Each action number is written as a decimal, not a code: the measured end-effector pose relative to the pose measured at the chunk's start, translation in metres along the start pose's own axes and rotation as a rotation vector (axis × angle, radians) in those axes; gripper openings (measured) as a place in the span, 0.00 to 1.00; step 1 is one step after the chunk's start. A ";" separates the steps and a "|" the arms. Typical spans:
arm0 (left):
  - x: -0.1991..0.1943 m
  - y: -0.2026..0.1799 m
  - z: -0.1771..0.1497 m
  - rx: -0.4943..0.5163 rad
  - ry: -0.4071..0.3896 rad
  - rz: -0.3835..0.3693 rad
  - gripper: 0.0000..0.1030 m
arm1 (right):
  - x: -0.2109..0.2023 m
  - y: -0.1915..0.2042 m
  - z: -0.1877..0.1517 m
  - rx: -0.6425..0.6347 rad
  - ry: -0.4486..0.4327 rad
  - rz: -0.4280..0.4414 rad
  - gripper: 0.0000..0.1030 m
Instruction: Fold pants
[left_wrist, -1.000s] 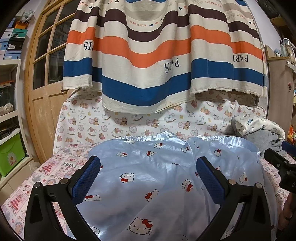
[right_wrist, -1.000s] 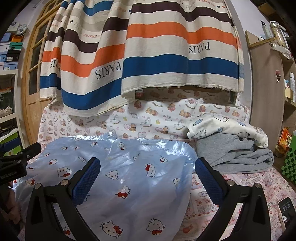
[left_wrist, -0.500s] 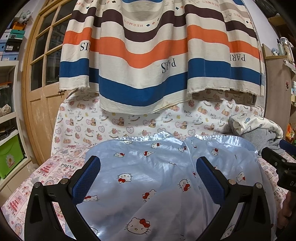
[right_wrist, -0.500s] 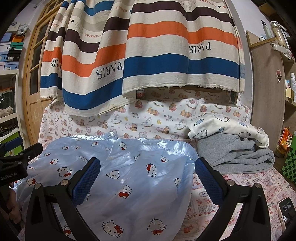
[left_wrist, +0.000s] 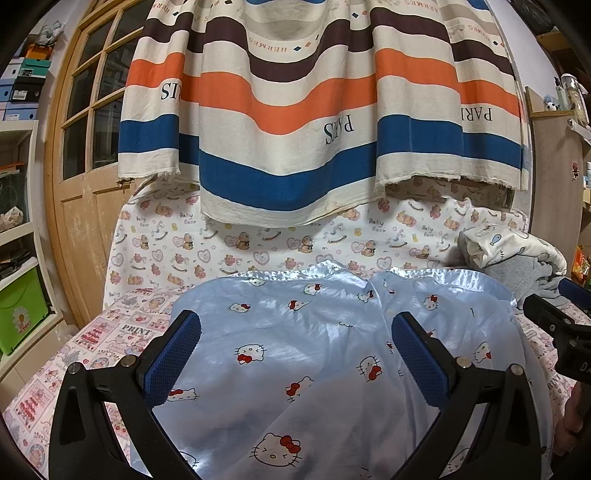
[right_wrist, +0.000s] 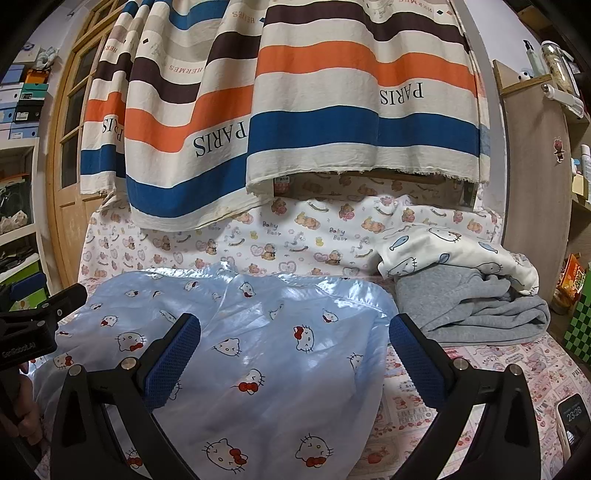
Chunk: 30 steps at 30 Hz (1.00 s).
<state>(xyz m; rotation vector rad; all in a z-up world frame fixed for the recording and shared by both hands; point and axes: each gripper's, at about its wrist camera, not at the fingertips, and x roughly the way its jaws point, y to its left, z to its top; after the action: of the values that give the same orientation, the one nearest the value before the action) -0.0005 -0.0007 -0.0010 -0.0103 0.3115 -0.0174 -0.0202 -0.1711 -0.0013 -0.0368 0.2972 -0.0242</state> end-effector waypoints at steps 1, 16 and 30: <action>0.000 0.000 0.000 0.000 0.000 0.000 1.00 | 0.000 0.000 0.000 0.000 0.001 0.001 0.99; 0.000 0.004 -0.001 -0.002 -0.003 0.002 1.00 | 0.001 0.005 -0.003 -0.006 0.000 0.006 0.99; -0.034 0.013 0.002 -0.016 -0.108 -0.009 1.00 | -0.003 0.004 -0.002 -0.002 -0.008 -0.003 0.99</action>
<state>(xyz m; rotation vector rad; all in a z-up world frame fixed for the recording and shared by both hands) -0.0318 0.0134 0.0113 -0.0283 0.2037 -0.0234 -0.0242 -0.1675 -0.0028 -0.0390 0.2891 -0.0269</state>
